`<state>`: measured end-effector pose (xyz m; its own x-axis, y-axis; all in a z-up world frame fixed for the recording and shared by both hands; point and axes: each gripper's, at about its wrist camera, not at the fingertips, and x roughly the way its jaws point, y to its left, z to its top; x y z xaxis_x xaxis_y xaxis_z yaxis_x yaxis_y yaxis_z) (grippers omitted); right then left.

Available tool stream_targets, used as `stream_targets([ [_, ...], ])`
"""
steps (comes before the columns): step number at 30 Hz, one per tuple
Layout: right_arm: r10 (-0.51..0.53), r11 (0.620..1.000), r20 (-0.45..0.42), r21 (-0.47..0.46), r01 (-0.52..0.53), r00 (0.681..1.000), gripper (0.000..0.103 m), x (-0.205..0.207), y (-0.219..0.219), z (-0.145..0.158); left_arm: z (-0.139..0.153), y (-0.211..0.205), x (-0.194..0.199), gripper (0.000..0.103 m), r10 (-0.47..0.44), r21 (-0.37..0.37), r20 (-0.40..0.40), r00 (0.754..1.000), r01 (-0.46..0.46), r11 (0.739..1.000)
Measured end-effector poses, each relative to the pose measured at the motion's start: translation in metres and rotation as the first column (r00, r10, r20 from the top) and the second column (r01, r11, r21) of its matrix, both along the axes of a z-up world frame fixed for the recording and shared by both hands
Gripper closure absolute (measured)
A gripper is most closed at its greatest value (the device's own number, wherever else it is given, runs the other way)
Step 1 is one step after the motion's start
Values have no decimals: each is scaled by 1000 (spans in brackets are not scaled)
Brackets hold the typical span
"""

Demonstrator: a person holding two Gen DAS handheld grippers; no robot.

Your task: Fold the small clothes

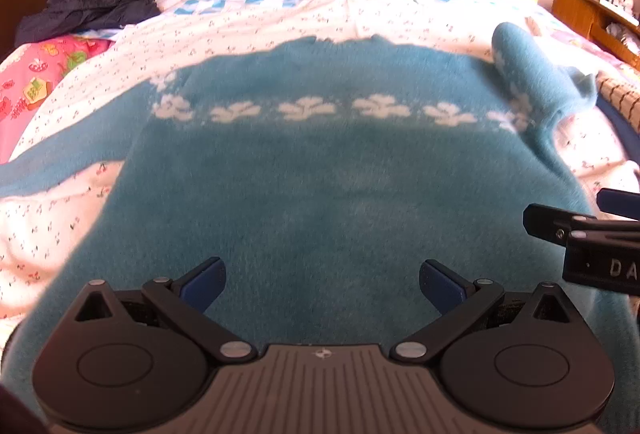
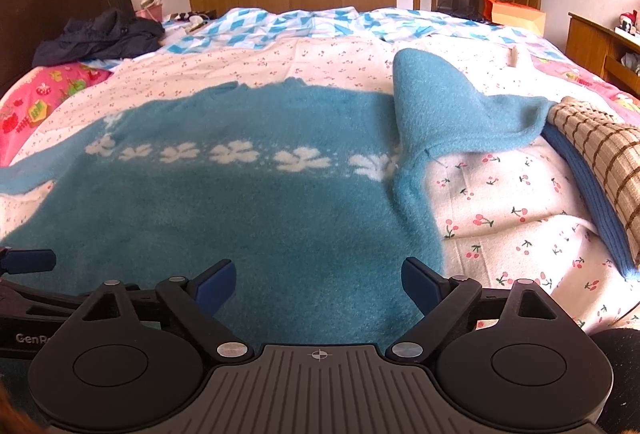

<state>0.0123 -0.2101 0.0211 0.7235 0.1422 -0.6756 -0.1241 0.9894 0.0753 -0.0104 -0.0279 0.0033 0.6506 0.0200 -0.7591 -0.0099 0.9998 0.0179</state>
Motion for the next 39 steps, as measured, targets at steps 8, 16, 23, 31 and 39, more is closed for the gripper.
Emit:
stream_targets([
  [8, -189, 976, 64, 118, 181, 980, 30, 45, -80, 32, 36, -26, 21, 0, -104, 11, 95, 990, 104, 995],
  [16, -373, 902, 21, 242, 357, 928, 31, 115, -161, 19, 43, -61, 65, 0, -141, -13, 96, 985, 143, 990],
  [23, -474, 843, 14, 294, 449, 880, 38, 164, -181, 2, 39, -77, 71, 0, -167, -11, 82, 983, 168, 986],
  [31, -545, 787, -17, 333, 519, 838, 40, 184, -200, -5, 36, -82, 78, 0, -191, -46, 76, 979, 194, 980],
  [39, -578, 693, -128, 445, 567, 806, 58, 203, -229, -10, 28, -71, 80, 0, -188, -106, 70, 980, 195, 975],
])
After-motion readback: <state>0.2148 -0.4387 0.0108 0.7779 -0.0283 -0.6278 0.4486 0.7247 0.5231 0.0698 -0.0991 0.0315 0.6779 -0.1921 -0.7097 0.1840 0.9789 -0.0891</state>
